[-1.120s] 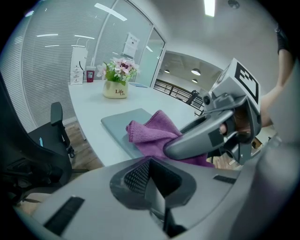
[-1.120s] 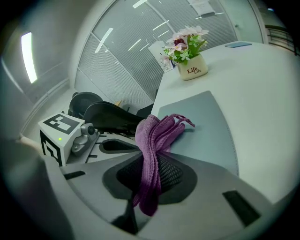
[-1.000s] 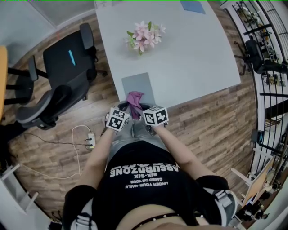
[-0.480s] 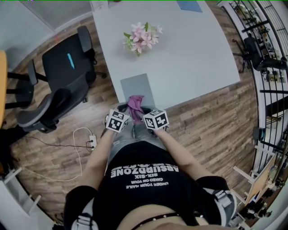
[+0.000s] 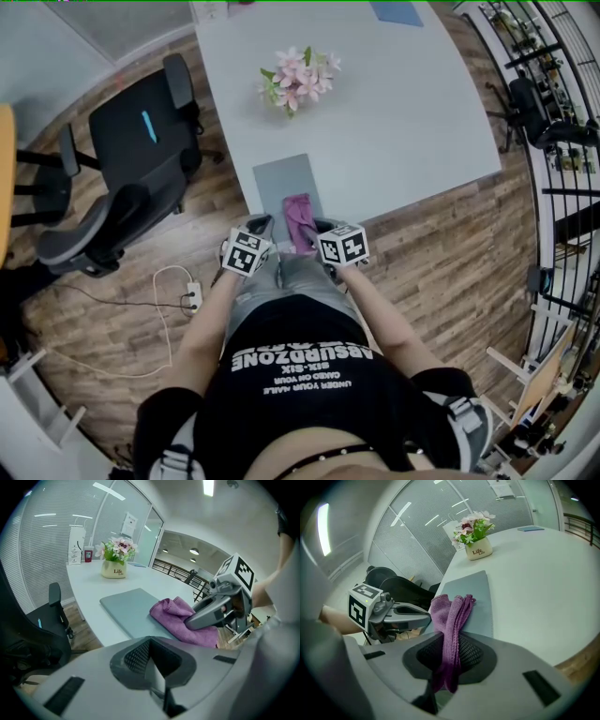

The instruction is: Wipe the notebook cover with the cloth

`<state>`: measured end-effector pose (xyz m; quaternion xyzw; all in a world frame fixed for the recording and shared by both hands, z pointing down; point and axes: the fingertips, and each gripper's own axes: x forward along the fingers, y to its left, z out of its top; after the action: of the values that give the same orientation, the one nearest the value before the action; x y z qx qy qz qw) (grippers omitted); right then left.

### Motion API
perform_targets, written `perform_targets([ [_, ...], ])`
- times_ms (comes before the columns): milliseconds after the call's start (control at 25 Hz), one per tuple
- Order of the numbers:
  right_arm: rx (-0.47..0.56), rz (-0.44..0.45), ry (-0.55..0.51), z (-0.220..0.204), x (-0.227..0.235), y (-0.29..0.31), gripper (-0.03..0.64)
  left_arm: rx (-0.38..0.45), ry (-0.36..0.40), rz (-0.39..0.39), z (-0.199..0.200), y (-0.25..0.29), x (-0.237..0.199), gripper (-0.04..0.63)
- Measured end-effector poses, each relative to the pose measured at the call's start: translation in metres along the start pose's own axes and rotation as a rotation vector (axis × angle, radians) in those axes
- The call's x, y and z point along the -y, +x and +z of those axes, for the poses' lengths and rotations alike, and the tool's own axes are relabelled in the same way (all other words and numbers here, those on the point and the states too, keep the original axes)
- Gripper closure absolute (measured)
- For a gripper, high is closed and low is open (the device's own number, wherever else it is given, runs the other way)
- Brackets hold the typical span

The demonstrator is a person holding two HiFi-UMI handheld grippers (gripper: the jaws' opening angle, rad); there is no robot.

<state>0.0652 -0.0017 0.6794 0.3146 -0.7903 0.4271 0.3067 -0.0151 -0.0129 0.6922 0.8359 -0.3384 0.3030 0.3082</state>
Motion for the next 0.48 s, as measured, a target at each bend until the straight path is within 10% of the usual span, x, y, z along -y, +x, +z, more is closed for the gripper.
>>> perform_targets([
  [480,0.039,-0.131,0.005,0.003,0.053,-0.036,0.534,0.001,-0.003,-0.009,0.001,0.0,0.0,0.578],
])
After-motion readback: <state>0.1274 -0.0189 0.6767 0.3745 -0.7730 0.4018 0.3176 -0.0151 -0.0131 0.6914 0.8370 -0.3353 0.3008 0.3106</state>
